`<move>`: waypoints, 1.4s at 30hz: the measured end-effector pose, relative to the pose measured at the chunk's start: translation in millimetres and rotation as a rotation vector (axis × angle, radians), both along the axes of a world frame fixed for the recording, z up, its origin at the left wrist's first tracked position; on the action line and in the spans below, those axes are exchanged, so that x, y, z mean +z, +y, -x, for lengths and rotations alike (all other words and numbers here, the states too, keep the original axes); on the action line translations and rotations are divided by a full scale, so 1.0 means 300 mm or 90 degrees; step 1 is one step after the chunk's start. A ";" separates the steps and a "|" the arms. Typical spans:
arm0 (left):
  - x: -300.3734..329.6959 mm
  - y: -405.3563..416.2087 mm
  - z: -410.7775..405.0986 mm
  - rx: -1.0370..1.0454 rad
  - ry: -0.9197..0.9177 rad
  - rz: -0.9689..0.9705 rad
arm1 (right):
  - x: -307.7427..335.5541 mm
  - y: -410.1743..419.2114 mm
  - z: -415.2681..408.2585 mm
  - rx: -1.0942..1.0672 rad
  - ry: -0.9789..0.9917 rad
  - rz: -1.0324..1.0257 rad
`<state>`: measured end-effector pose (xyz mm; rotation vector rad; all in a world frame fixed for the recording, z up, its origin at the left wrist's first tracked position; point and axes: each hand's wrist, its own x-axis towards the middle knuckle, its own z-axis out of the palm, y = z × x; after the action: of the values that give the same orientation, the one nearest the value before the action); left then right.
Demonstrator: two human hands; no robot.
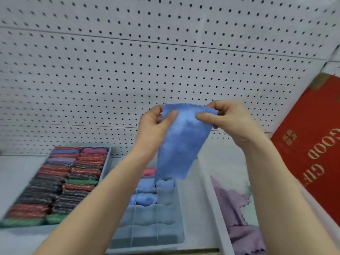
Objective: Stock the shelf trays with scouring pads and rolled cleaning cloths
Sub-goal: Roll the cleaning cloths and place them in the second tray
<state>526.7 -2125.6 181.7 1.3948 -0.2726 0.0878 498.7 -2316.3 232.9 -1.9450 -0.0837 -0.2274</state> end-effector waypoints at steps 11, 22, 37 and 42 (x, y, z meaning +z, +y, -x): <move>-0.021 0.202 -0.044 0.170 -0.021 -0.081 | -0.075 0.221 -0.082 -0.059 -0.003 -0.128; -0.026 0.177 0.032 0.110 -0.094 -0.129 | -0.097 0.352 -0.057 0.026 -0.049 -0.150; -0.064 0.258 0.084 -0.201 0.019 -0.089 | -0.020 0.270 -0.049 0.150 -0.003 -0.298; -0.086 0.232 0.102 -0.105 0.072 -0.031 | -0.107 0.263 -0.027 0.098 0.164 -0.279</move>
<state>496.0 -2055.9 155.8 1.4150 -0.2966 -0.1338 506.9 -2237.3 200.7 -1.5080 -0.0115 0.1033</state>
